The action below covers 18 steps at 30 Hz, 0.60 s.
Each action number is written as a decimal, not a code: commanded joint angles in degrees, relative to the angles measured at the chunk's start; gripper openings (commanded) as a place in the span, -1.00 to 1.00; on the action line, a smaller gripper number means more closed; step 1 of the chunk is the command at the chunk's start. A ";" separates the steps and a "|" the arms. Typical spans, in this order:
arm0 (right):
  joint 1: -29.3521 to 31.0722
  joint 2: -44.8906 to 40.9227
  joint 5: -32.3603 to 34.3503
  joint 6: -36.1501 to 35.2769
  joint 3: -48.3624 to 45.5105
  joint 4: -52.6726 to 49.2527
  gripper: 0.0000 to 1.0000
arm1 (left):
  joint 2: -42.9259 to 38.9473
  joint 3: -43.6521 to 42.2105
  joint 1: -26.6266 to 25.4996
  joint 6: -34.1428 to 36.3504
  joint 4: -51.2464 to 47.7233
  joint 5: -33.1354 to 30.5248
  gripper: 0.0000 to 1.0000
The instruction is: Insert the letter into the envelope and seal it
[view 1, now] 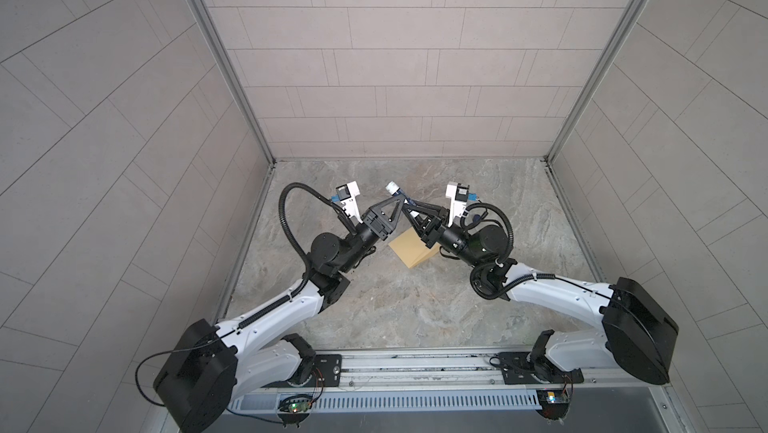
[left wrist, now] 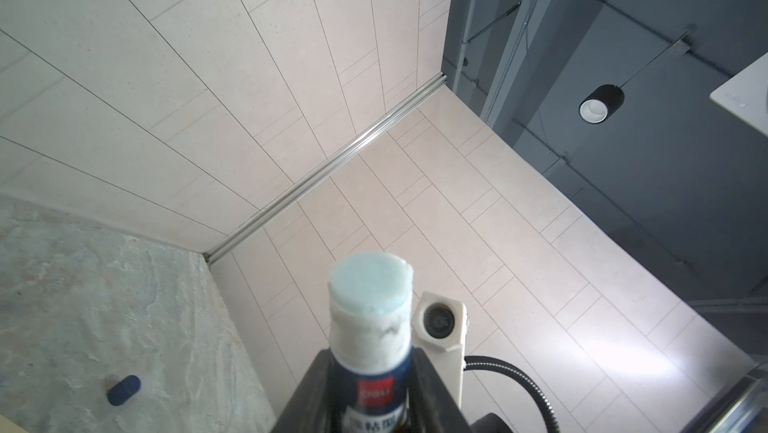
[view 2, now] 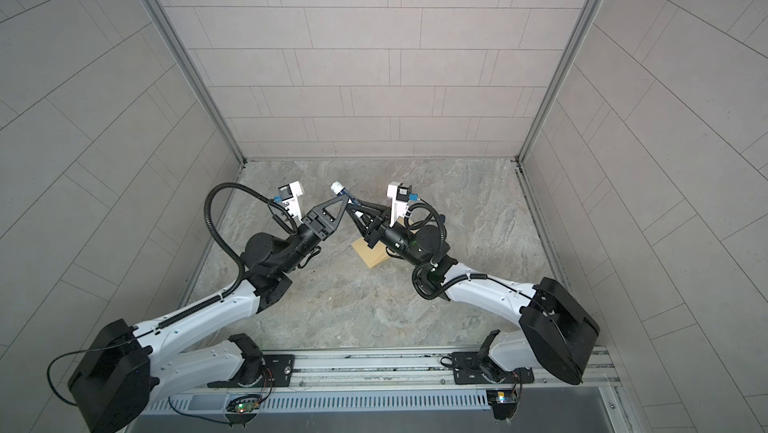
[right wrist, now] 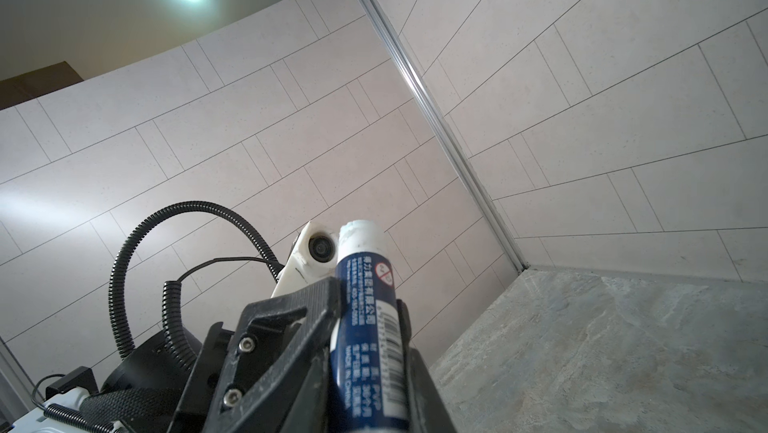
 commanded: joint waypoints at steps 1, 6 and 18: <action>0.41 0.72 0.30 2.38 0.16 3.12 -1.00 | -0.53 1.39 -0.36 2.46 3.05 1.45 -0.17; 0.65 1.56 0.13 3.75 0.16 4.79 -1.00 | -0.29 1.39 -0.35 2.79 3.35 1.16 -0.18; 0.67 1.97 -3.23 3.92 0.86 3.72 -1.00 | -0.82 1.05 -0.36 2.88 3.62 0.83 -0.49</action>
